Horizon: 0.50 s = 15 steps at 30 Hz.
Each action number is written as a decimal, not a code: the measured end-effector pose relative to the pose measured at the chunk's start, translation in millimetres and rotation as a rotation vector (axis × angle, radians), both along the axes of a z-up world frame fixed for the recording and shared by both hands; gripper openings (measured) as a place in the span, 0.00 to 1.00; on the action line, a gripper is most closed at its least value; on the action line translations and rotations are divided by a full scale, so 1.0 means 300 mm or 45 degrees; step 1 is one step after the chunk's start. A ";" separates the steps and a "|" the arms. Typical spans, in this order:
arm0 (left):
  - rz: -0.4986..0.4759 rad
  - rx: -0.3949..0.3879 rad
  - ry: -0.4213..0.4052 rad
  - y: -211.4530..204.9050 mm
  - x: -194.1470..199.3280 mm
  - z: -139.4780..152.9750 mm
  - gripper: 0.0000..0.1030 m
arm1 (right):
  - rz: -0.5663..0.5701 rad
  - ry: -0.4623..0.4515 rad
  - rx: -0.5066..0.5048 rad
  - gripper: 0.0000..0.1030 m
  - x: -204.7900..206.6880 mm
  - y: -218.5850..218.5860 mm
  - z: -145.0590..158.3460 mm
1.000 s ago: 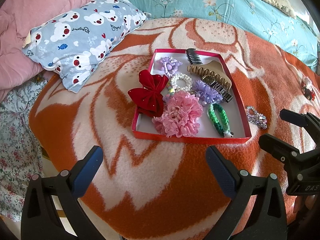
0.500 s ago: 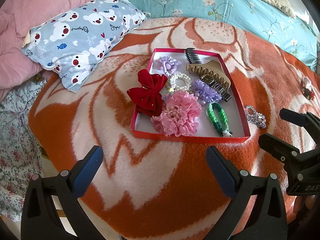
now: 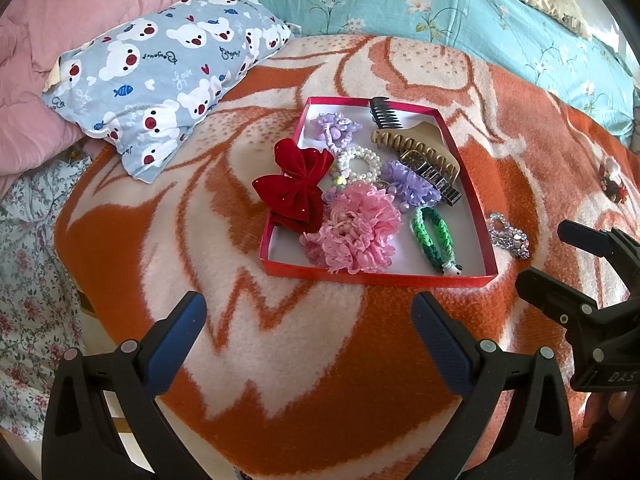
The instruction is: Organize jewelry
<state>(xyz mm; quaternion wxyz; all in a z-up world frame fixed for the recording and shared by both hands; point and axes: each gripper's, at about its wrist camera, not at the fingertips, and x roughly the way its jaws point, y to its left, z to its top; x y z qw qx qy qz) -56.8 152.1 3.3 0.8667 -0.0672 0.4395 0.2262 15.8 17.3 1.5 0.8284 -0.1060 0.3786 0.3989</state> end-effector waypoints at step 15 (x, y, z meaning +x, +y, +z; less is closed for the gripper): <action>-0.004 0.000 0.000 -0.007 0.003 0.006 1.00 | -0.015 0.009 0.002 0.96 -0.001 -0.011 -0.008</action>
